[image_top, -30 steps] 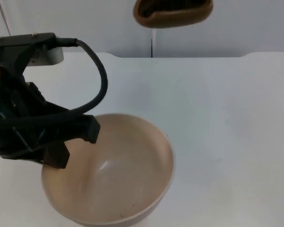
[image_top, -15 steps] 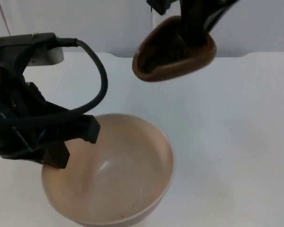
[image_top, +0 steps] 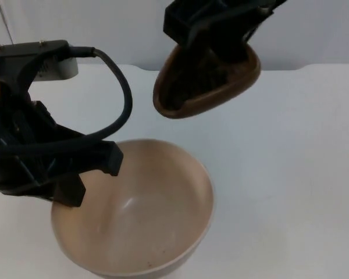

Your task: Pick up the bowl with the left hand and pour the coffee beans from the cup into the bowl with the right hand.

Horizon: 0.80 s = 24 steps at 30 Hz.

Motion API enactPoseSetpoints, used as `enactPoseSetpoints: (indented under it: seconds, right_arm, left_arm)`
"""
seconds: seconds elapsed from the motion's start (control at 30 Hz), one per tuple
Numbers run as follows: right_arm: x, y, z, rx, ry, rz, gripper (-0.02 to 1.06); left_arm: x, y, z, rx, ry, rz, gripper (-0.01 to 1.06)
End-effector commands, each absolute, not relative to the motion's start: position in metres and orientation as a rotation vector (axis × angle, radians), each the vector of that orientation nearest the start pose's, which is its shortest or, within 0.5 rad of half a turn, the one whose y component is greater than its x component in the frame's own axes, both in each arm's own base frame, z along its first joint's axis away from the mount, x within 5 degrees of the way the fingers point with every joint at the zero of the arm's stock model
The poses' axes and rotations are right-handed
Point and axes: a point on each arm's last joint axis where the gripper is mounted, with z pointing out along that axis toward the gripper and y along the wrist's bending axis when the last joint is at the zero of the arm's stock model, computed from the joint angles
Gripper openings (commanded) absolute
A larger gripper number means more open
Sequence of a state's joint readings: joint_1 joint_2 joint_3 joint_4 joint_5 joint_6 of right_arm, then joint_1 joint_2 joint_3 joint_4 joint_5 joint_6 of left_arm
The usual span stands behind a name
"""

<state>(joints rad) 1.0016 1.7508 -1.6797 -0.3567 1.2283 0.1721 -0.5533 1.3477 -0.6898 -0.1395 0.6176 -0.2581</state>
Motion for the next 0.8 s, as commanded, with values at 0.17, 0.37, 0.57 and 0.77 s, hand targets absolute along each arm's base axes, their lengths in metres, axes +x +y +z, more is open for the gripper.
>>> enactPoseSetpoints:
  seconds: [0.17, 0.37, 0.57, 0.77]
  right_arm:
    - [0.209, 0.307, 0.349, -1.137, 2.242, -0.258, 0.0]
    - [0.197, 0.316, 0.356, -1.168, 2.109, -0.351, 0.0]
    - [0.187, 0.323, 0.361, -1.204, 2.013, -0.404, 0.0]
    - [0.185, 0.325, 0.363, -1.284, 1.935, -0.467, 0.0]
  left_arm:
    - [0.192, -0.129, 0.208, 0.264, 2.788, -0.361, 0.0]
    - [0.192, -0.129, 0.208, 0.262, 2.789, -0.363, 0.0]
    - [0.192, -0.129, 0.208, 0.262, 2.789, -0.363, 0.0]
    - [0.192, -0.129, 0.208, 0.262, 2.789, -0.363, 0.0]
